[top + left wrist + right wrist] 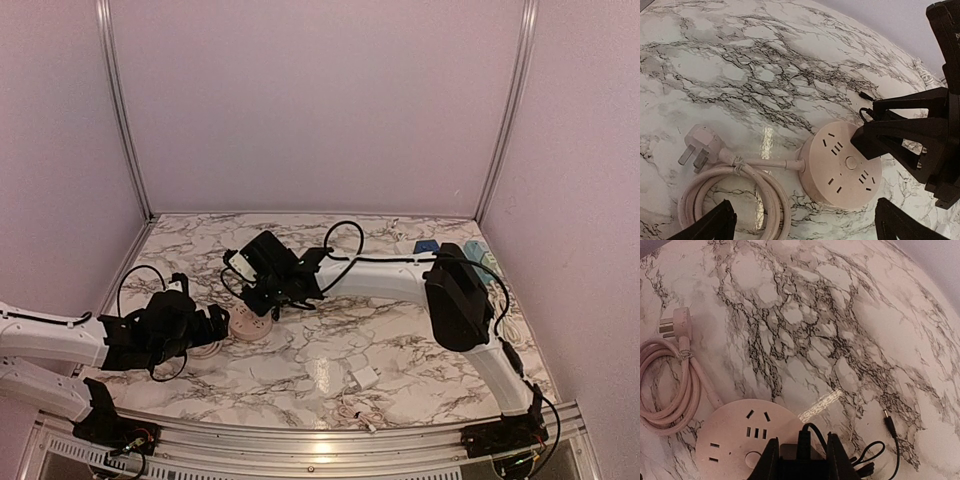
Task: Insert the plug
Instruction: Insert the plug into the socket slot.
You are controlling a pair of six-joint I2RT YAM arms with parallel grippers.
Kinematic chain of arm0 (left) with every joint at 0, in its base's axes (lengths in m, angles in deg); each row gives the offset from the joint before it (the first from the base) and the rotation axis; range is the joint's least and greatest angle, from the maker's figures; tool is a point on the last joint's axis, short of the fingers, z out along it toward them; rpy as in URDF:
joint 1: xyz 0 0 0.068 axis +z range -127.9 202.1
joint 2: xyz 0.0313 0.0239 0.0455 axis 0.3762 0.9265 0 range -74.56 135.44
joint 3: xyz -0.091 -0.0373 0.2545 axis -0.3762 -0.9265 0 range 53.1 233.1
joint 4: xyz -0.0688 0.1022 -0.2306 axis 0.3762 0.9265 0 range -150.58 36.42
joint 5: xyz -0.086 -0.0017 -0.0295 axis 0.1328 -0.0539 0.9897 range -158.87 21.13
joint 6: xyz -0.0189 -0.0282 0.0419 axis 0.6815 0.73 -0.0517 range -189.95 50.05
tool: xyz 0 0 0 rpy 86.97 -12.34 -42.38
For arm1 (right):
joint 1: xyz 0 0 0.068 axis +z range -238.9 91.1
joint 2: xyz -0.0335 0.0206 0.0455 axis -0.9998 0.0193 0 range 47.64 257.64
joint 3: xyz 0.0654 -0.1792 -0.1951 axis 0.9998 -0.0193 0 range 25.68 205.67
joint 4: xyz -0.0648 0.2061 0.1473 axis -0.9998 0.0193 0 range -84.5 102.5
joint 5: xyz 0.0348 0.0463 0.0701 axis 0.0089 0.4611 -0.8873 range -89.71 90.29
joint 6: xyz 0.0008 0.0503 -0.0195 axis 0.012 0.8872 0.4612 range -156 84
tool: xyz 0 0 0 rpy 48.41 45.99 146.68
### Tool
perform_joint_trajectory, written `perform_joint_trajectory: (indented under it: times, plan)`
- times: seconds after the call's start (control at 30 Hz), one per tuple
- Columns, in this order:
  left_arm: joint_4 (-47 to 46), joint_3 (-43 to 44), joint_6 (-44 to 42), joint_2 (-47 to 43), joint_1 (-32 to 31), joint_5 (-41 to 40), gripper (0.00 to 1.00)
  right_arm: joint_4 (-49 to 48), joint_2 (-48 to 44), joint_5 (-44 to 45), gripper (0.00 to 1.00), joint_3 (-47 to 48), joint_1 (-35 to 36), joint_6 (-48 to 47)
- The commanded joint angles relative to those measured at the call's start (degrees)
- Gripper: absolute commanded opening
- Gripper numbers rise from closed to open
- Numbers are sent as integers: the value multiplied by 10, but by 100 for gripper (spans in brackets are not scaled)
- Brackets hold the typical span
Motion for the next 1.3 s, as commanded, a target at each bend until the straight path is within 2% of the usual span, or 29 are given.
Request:
perform_joint_trajectory:
  times: [0.0,0.3,0.6,0.8,0.97,1.07,1.27]
  plan:
    - [-36,23,-10,30,3,8,99,247,129,-100,0,-63,8,-21]
    - [-45,14,-7,13,4,9,98,234,96,-97,0,-79,0,-14]
    - [-19,8,-4,-24,4,-6,99,227,43,-86,15,-82,-1,-7]
    - [-11,10,-4,-36,3,-9,99,229,12,-83,21,-65,-1,-4]
    - [-9,15,-5,-35,3,-9,99,223,-8,-80,32,-64,-3,-3]
    - [-9,17,-6,-35,3,-10,99,216,-18,-84,43,-71,-3,-3]
    - [-3,17,-8,-40,4,-12,99,188,-55,-91,49,-93,-4,15]
